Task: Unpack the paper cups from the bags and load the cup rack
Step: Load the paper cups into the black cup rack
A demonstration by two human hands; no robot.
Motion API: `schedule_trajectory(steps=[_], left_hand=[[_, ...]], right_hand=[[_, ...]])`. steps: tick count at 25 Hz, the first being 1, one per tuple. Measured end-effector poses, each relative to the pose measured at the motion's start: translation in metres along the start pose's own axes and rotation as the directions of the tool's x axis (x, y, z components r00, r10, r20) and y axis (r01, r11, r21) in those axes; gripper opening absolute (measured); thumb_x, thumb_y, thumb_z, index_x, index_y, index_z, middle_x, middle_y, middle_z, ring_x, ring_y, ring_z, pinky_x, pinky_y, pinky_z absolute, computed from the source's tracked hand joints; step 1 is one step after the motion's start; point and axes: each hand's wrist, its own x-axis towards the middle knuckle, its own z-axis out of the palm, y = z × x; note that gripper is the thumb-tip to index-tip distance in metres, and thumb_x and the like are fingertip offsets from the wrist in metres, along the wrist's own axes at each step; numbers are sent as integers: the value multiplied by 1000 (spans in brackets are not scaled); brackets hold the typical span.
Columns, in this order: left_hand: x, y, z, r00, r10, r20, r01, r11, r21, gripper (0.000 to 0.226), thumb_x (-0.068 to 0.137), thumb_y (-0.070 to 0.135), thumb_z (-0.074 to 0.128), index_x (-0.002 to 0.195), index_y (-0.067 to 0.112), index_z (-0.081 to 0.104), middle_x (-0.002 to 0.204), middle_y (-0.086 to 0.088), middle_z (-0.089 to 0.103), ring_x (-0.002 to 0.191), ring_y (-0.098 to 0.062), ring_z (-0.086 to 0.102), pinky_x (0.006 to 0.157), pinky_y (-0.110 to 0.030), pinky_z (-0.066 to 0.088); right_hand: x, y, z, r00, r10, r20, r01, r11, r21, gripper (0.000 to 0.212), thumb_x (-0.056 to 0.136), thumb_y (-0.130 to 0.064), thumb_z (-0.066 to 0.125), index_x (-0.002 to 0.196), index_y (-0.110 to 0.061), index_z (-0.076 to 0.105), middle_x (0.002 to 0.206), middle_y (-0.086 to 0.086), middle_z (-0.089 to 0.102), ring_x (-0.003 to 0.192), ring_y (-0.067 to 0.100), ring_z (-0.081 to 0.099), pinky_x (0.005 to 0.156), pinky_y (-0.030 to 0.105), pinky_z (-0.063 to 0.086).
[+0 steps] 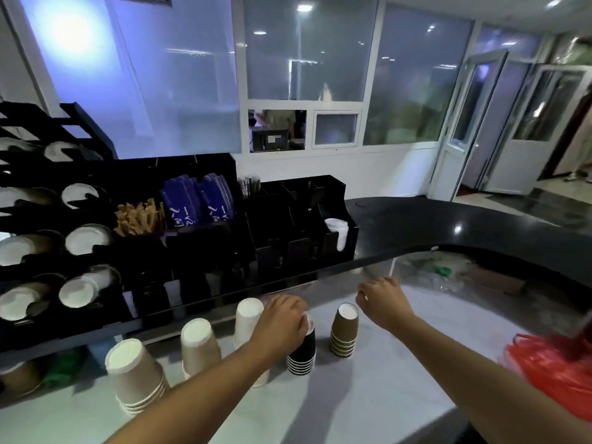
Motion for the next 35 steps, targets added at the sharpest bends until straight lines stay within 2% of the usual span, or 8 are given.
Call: schedule_trajectory(steps=[4, 7, 12, 15, 20, 25, 32, 35], left_hand=[[24, 18, 38, 985, -137, 100, 135, 990, 32, 36, 98, 33, 45, 131, 27, 59, 135, 9, 57, 125, -14, 48, 111, -32, 30], [40, 27, 66, 941, -276, 195, 262, 961, 92, 39, 97, 32, 45, 135, 27, 56, 139, 7, 55, 129, -17, 46, 112, -34, 29], [39, 47, 91, 814, -470, 340, 436, 883, 176, 36, 95, 23, 44, 130, 19, 52, 136, -3, 50, 128, -28, 44, 102, -41, 39], [32, 53, 96, 785, -518, 340, 486, 855, 178, 48, 94, 26, 46, 142, 22, 44, 147, 0, 43, 135, -25, 39, 106, -41, 37], [29, 54, 96, 769, -542, 339, 517, 839, 170, 52, 94, 26, 48, 146, 23, 42, 150, -1, 43, 138, -25, 38, 110, -41, 36], [36, 51, 92, 792, -533, 298, 540, 839, 66, 37, 97, 24, 47, 133, 20, 52, 136, -1, 54, 128, -27, 48, 103, -37, 41], [68, 48, 41, 789, -589, 172, 613, 772, -168, 69, 98, 41, 57, 155, 24, 23, 159, -2, 33, 143, -25, 36, 111, -42, 39], [70, 39, 11, 798, -593, 108, 595, 746, -300, 86, 91, 41, 66, 158, 28, 15, 158, -1, 33, 139, -22, 42, 108, -35, 41]], right_hand=[[9, 26, 34, 982, -82, 169, 67, 993, 92, 25, 98, -37, 46, 111, -26, 64, 114, -1, 68, 106, 23, 61, 97, 39, 42], [25, 45, 65, 933, -171, 316, 106, 972, 211, 49, 96, -47, 55, 142, -30, 47, 142, 1, 52, 127, 26, 52, 106, 44, 39], [43, 52, 110, 831, -295, 472, 143, 933, 331, 70, 91, -52, 59, 152, -38, 26, 158, 4, 29, 136, 32, 41, 110, 48, 38], [47, 47, 132, 783, -352, 513, 126, 897, 423, 69, 90, -48, 59, 150, -39, 26, 153, 2, 37, 127, 30, 50, 101, 43, 47], [49, 42, 144, 804, -367, 467, 43, 820, 570, 63, 87, -44, 62, 144, -35, 35, 126, 5, 50, 102, 29, 60, 87, 37, 53], [61, 37, 111, 860, -374, 346, 123, 811, 572, 68, 86, -53, 62, 146, -39, 33, 134, -2, 51, 108, 25, 58, 80, 34, 51], [93, 18, 3, 922, -385, 47, 282, 750, 598, 77, 82, -58, 62, 149, -43, 26, 125, -7, 49, 100, 18, 59, 79, 31, 53], [98, -3, -33, 919, -392, -41, 321, 682, 657, 75, 82, -57, 64, 147, -45, 29, 123, -10, 48, 101, 15, 59, 81, 32, 54]])
